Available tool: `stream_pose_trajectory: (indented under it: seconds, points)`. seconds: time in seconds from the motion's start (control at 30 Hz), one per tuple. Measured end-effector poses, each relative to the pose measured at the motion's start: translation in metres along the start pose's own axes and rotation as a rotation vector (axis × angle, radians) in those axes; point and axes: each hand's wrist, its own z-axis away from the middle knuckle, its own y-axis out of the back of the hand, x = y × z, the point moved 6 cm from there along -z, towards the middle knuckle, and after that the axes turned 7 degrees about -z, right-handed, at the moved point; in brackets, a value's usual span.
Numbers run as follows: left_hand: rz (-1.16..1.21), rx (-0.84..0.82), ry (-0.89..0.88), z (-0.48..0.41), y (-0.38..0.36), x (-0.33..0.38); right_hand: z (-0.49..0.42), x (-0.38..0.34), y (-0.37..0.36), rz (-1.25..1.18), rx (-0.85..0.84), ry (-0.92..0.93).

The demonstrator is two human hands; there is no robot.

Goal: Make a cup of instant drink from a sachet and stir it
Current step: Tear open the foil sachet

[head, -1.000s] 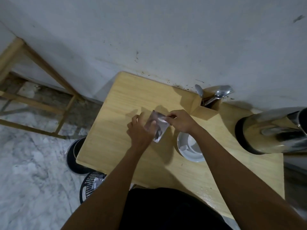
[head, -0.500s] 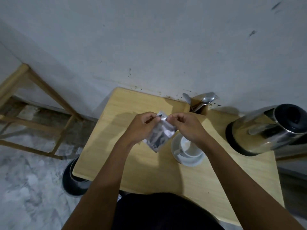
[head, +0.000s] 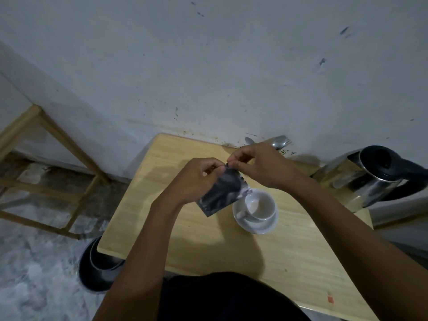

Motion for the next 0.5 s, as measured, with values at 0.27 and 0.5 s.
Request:
stream_pose_trajectory:
  seconds: [0.27,0.5]
  points:
    - [-0.143,0.061,-0.047,0.004,-0.002,0.008,0.001,-0.021,0.008,0.335,-0.123,0.058]
    - [-0.086,0.127,-0.003,0.007,-0.006,0.010,0.003,-0.032,0.010,0.443,-0.097,0.140]
